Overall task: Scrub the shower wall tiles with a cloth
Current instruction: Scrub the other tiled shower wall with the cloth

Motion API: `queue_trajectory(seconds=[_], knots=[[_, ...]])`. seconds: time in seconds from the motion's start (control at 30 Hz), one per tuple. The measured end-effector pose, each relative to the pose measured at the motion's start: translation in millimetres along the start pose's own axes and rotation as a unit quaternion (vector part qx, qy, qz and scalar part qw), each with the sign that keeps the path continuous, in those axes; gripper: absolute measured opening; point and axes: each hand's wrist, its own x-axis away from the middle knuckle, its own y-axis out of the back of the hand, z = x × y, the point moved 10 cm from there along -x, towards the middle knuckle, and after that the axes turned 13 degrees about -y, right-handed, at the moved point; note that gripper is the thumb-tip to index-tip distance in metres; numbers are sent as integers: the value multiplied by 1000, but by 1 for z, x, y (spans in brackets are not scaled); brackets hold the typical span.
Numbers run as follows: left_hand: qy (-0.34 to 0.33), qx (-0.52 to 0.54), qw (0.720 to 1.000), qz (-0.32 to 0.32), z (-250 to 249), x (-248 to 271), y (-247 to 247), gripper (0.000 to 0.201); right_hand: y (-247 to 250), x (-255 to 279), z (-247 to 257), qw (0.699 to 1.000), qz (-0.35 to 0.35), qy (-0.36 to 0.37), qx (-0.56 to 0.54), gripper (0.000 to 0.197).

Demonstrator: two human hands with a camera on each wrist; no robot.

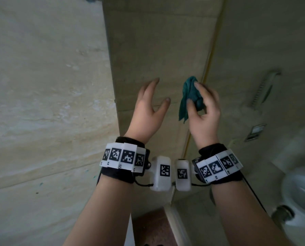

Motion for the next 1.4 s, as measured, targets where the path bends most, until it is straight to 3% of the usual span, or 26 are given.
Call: queue_trajectory(seconds=[0.2, 0.47, 0.6, 0.8, 1.1, 1.4], knots=[[-54, -84, 994, -41, -13, -37, 10, 54, -7, -41, 9, 999, -30, 26, -28, 39], [-135, -196, 969, -74, -48, -86, 29, 55, -38, -126, 33, 995, -13, 89, -40, 39], [-140, -232, 959, -81, -62, -112, 38, 55, -60, -158, 45, 992, -5, 106, -65, 39], [-186, -315, 927, -85, -96, -138, 53, 54, -93, -199, 53, 988, 18, 120, -93, 38], [-280, -435, 843, -148, -174, -167, 99, 45, -145, -232, 100, 981, 71, 166, -73, 35], [-331, -410, 828, -190, -219, -180, 142, 44, -158, -256, 142, 982, 59, 176, -20, 41]])
